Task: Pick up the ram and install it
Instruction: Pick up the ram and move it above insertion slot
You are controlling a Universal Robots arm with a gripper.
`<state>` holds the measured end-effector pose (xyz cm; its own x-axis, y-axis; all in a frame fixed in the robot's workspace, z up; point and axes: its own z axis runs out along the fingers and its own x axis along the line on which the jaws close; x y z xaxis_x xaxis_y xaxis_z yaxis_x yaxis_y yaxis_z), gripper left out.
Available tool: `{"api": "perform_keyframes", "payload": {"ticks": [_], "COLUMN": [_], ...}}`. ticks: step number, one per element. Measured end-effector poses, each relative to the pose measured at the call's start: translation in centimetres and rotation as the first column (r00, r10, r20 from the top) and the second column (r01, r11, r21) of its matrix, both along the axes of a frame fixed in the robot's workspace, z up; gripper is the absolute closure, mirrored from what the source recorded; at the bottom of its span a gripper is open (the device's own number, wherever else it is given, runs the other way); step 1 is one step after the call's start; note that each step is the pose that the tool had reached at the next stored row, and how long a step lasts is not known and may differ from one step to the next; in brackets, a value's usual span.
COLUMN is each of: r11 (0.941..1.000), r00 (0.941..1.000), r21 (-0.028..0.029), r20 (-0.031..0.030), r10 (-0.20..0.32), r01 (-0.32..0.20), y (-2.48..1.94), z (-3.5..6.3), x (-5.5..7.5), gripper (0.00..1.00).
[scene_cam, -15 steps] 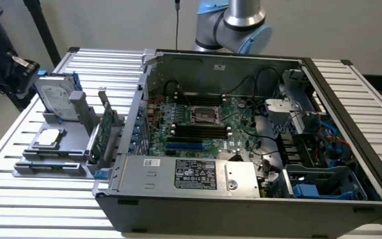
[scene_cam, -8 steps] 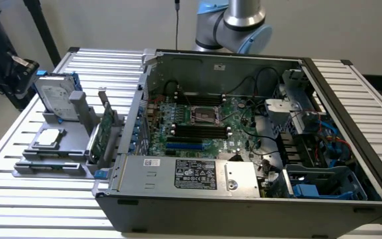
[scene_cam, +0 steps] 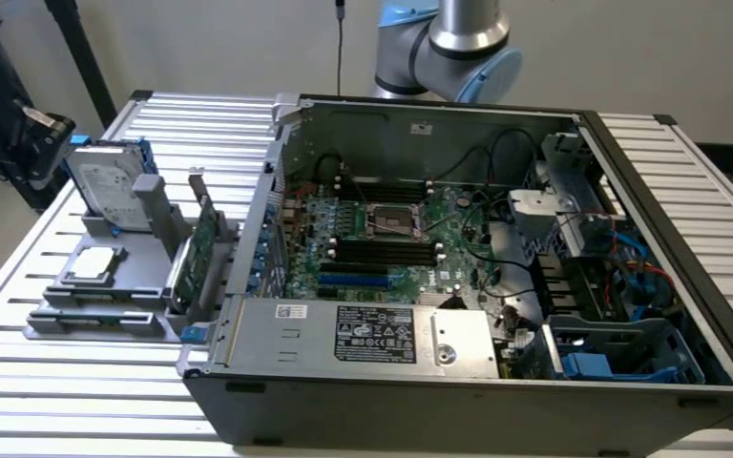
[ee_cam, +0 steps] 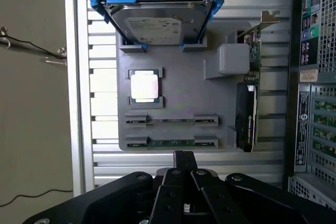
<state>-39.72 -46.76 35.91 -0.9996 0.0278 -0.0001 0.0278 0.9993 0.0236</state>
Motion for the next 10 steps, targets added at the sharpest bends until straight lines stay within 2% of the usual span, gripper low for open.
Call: {"api": "perform_keyframes", "payload": {"ticks": [4, 8, 10], "r11": [1.0, 1.0, 0.9996], "r00": [1.0, 1.0, 0.9996], "r21": [0.0, 0.0, 0.0], "r20": [0.0001, 0.0001, -0.0001], "r10": [0.0, 0.007, 0.027], "r01": [0.0, -0.007, -0.027], "y": [0.0, -0.49, -0.52], "z": [0.0, -0.18, -0.2], "x": [-0.01, -0.03, -0.04], "gripper": [0.89, 0.89, 0.89]}}
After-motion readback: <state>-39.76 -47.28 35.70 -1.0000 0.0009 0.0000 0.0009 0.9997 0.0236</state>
